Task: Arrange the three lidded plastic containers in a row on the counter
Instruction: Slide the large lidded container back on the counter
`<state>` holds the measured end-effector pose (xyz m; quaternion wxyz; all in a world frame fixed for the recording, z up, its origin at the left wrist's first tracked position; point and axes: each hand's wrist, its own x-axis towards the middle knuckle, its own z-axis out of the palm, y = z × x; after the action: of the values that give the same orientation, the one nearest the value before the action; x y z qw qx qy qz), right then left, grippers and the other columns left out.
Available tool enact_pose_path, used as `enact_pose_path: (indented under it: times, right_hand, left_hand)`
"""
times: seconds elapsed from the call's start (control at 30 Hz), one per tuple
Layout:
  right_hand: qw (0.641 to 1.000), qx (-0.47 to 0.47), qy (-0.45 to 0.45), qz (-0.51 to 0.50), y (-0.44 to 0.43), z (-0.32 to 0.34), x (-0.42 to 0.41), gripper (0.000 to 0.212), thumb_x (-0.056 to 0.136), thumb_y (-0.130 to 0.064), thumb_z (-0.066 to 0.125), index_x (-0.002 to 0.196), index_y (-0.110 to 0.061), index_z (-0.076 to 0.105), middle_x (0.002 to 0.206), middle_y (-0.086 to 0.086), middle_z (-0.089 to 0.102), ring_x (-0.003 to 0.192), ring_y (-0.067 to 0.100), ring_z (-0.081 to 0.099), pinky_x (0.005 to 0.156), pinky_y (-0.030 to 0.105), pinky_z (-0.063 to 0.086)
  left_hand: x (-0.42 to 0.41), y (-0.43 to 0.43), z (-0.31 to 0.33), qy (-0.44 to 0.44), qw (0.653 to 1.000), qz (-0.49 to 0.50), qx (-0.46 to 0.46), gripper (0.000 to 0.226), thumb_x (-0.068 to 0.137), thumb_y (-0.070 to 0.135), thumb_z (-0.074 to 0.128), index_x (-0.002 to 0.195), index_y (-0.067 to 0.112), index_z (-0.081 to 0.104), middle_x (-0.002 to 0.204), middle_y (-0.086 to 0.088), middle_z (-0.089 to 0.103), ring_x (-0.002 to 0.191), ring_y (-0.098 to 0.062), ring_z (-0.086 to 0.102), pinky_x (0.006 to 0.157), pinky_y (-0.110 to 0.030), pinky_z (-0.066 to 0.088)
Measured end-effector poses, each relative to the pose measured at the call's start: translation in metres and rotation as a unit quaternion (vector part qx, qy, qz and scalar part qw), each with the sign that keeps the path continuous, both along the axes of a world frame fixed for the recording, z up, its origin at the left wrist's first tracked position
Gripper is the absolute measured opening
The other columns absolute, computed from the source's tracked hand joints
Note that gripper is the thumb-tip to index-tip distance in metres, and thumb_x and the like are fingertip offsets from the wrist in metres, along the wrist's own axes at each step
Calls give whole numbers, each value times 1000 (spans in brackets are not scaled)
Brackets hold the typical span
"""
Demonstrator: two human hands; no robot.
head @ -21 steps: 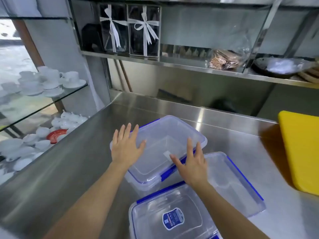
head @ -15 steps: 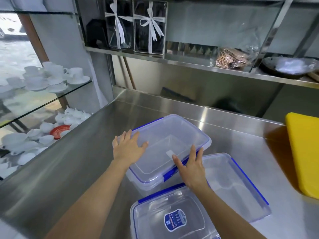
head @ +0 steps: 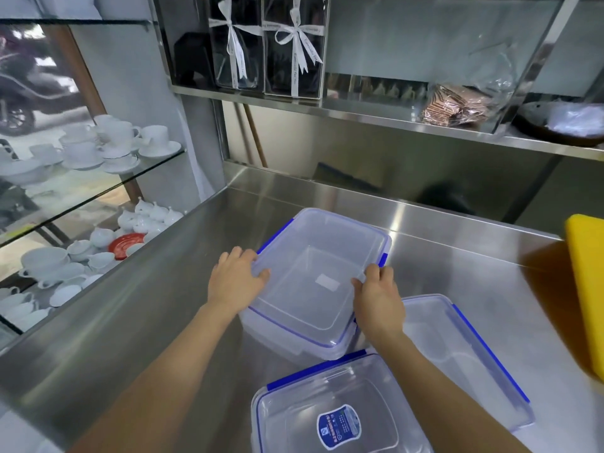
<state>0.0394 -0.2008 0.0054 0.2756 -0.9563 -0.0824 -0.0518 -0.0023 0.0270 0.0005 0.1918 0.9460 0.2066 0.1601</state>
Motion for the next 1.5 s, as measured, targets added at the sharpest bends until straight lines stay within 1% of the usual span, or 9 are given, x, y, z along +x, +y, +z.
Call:
enact_pose_path:
  times: [0.13, 0.23, 0.33, 0.53, 0.77, 0.87, 1.03, 1.17, 1.5]
  right_hand:
    - [992, 42, 106, 58, -6, 9, -6, 73, 78, -56, 56, 129, -9, 32, 135, 14, 34, 115, 35, 48, 92, 44, 43]
    - [945, -51, 262, 190, -9, 14, -6, 128, 54, -70, 68, 141, -18, -9, 152, 14, -16, 141, 36, 1, 113, 48, 20]
    - [905, -184, 295, 245, -13, 12, -2, 144, 47, -72, 70, 131, -25, -36, 141, 14, -46, 137, 35, -25, 116, 53, 7]
    - [912, -152, 281, 255, -16, 12, 10, 141, 48, -61, 78, 137, -27, -26, 148, 10, -36, 141, 38, -10, 116, 51, 16]
    - [948, -89, 199, 231, -20, 19, 35, 97, 66, -41, 77, 141, -22, 19, 148, 5, 28, 127, 23, 37, 93, 31, 41]
    - [963, -52, 176, 196, -19, 19, 49, 77, 72, -37, 73, 136, -22, 32, 136, 6, 47, 116, 22, 47, 80, 25, 38]
    - [970, -91, 168, 152, -12, 19, 69, 62, 79, -43, 64, 130, -22, 36, 130, 10, 51, 111, 26, 52, 83, 34, 47]
    - [971, -128, 148, 134, -5, 19, 80, 59, 83, -47, 57, 131, -22, 34, 132, 11, 51, 112, 30, 52, 91, 40, 47]
    - [972, -154, 92, 154, -11, 3, 75, 69, 85, -56, 45, 140, -25, 18, 153, 0, 25, 130, 26, 41, 104, 43, 36]
  left_hand:
    - [-22, 8, 0, 72, 989, -103, -79, 84, 68, 61, 66, 136, 19, 36, 139, 2, 37, 125, -23, 30, 102, -36, 25]
    - [-32, 16, 7, 255, 940, -186, -129, 126, 51, 72, 66, 144, 31, -8, 154, 16, -19, 142, -12, -17, 114, -44, 0]
    - [-30, 17, 11, 321, 919, -215, -71, 132, 56, 64, 74, 140, 32, -22, 147, 10, -39, 137, -16, -31, 115, -44, -7]
    - [-30, 12, 1, 217, 948, -193, -131, 121, 56, 57, 79, 145, 29, 0, 154, 12, -21, 141, -13, -19, 118, -44, 7]
    - [-1, 0, -14, 93, 980, -137, -106, 109, 53, 68, 72, 140, 24, 22, 149, 1, 9, 138, -17, 3, 115, -39, 11]
    - [15, -9, -18, 5, 993, -115, -31, 94, 59, 71, 63, 134, 19, 39, 134, -5, 34, 127, -23, 25, 109, -34, 18]
    - [42, -22, -22, -56, 992, -114, -17, 67, 74, 52, 64, 128, 13, 51, 131, -4, 52, 128, -22, 41, 102, -34, 39]
    - [63, -19, -22, -16, 993, -113, -11, 67, 80, 53, 56, 134, 18, 41, 145, 3, 39, 141, -12, 22, 107, -33, 34]
    - [66, -21, -14, 45, 988, -135, 63, 62, 89, 47, 47, 136, 8, 34, 143, -7, 38, 137, -25, 26, 115, -38, 20]
